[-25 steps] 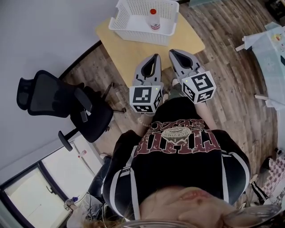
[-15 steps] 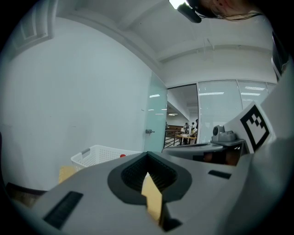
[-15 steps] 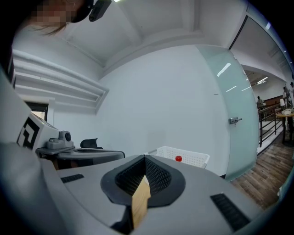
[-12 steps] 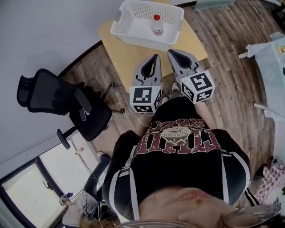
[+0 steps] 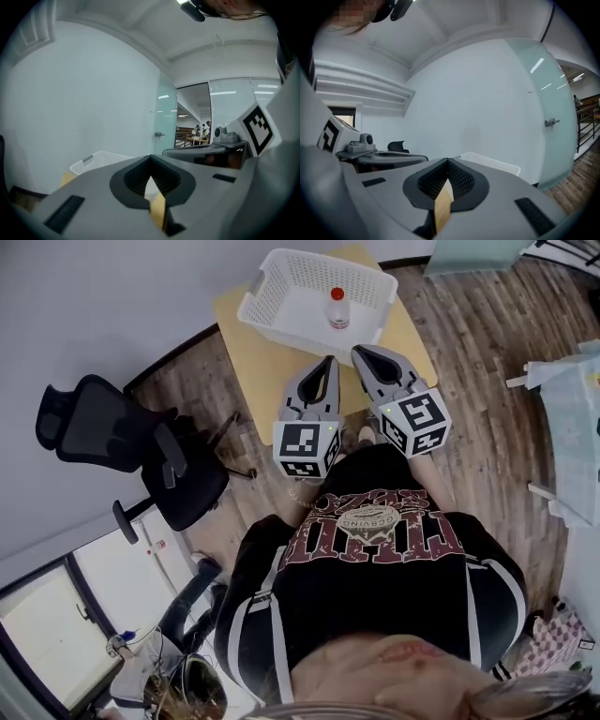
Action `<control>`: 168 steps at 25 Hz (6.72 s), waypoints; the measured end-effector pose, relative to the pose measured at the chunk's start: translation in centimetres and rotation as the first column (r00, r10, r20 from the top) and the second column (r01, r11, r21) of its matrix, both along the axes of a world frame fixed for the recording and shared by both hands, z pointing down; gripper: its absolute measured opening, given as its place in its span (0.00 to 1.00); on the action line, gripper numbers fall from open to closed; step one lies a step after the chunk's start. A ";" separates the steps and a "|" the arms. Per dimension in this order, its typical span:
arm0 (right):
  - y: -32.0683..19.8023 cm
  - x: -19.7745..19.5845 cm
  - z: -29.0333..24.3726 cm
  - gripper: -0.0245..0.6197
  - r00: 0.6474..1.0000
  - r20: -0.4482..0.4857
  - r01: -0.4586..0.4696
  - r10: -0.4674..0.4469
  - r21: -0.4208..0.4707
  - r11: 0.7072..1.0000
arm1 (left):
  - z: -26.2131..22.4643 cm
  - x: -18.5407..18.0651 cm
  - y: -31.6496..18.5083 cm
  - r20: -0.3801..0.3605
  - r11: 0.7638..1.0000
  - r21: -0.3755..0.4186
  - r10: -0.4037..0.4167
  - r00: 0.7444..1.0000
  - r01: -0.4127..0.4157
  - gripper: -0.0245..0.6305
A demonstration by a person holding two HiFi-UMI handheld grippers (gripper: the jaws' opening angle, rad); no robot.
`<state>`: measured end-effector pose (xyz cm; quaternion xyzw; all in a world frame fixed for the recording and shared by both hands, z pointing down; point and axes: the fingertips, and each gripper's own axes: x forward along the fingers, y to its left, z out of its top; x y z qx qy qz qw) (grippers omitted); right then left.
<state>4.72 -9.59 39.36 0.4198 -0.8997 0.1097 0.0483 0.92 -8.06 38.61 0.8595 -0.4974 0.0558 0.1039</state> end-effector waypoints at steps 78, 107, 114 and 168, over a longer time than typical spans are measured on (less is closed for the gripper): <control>-15.7 -1.1 6.7 0.07 0.987 -0.162 -0.009 -0.017 -0.159 0.987 | 2.9 -1.9 -14.3 -0.007 0.996 -0.078 -0.051 0.999 0.050 0.10; -19.7 -3.2 11.5 0.07 0.950 -0.311 -0.066 -0.007 -0.224 0.972 | 5.1 -7.8 -16.2 -0.030 0.987 -0.124 -0.101 0.994 0.097 0.10; -20.2 -2.6 12.1 0.12 0.944 -0.329 -0.079 -0.003 -0.234 0.969 | 5.1 -7.7 -16.5 -0.027 0.987 -0.128 -0.106 0.994 0.102 0.10; -21.7 -3.6 15.7 0.27 0.891 -0.452 -0.078 -0.045 -0.248 0.966 | 5.3 -9.5 -16.4 -0.033 0.978 -0.133 -0.165 0.986 0.159 0.10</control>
